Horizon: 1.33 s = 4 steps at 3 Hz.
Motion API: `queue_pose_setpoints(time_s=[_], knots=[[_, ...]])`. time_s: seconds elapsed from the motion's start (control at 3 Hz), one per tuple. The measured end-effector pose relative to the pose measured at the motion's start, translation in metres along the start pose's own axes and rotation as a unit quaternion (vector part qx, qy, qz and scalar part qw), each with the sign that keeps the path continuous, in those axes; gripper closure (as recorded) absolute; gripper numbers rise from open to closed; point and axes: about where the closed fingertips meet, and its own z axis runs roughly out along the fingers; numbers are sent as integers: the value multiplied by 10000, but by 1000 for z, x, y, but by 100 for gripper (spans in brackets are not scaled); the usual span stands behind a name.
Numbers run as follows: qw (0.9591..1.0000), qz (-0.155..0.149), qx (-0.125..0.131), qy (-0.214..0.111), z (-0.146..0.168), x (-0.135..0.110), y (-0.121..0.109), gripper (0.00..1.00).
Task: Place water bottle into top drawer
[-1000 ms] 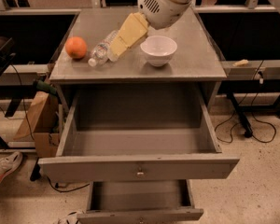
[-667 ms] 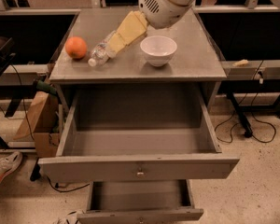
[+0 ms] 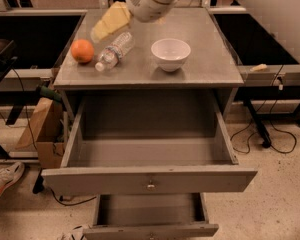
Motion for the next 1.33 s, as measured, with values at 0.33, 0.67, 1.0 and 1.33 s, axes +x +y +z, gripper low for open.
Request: queue_pose_setpoints(time_s=[0.33, 0.67, 1.0, 1.33], knots=[[9999, 90, 13, 45, 43, -25, -2, 0], [9998, 155, -7, 156, 85, -45, 1, 0], [9994, 158, 119, 285, 122, -60, 8, 0], [9983, 332, 342, 345, 156, -60, 6, 0]])
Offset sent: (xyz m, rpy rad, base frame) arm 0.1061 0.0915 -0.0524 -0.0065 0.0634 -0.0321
